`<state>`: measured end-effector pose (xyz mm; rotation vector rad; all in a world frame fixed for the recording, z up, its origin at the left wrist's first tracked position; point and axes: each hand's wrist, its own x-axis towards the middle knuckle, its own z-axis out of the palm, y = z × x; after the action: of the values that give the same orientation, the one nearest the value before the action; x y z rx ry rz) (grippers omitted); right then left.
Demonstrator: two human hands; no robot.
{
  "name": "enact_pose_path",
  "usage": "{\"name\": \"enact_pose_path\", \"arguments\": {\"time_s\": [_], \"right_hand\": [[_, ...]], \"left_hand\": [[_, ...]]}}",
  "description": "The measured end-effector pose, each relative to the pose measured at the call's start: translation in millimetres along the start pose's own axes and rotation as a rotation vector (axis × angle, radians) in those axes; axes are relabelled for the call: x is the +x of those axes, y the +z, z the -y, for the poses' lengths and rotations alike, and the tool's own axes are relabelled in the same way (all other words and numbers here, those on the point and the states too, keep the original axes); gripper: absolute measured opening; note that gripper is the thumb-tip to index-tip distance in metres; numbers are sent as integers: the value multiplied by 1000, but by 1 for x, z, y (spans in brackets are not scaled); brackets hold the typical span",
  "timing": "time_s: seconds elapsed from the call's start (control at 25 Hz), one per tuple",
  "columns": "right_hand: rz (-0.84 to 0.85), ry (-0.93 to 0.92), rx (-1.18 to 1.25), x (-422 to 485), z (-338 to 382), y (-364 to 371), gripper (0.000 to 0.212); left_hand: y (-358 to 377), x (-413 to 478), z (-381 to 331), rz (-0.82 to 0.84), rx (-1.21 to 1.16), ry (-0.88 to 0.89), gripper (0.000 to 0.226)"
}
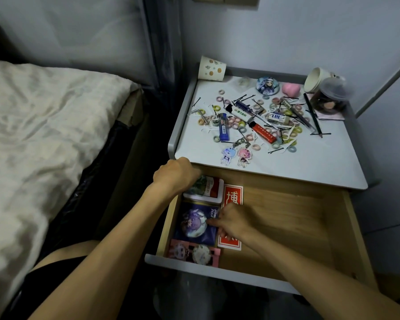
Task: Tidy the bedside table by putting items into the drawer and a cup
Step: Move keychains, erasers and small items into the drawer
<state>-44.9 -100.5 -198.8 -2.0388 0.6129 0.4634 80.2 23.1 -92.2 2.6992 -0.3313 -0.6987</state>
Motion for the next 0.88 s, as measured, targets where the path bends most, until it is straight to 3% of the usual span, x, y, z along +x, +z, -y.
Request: {"name": "enact_pose_path", "arguments": {"time_s": [0.2,0.36,0.44,0.52,0.6,0.76,0.88], "right_hand": [[-75,-30,-45,-7,2,-10,33],[-125,-82,-79,-24,15,-44,25],[-209,-104,-165,-38,28,-73,20],[-310,-141,-211,-51,41,-109,19],[-391,-179,-177,-52,50,-144,15],[-560,-232,-178,-18,55,-208,8],[-587,-225,-298,13,52,-241,7]], "left_hand": [[1,-4,-7,-117,159,-17,40],[-7,-17,-16,-262,65,44,29],[-14,-21,-26,-282,-163,90,23],[-24,-24,-42,-180,-587,126,21],[-35,-24,-58,-93,-814,145,20],[-44,-2,-90,-72,-746,234,16],[-43,31,-115,-108,-586,277,10]]}}
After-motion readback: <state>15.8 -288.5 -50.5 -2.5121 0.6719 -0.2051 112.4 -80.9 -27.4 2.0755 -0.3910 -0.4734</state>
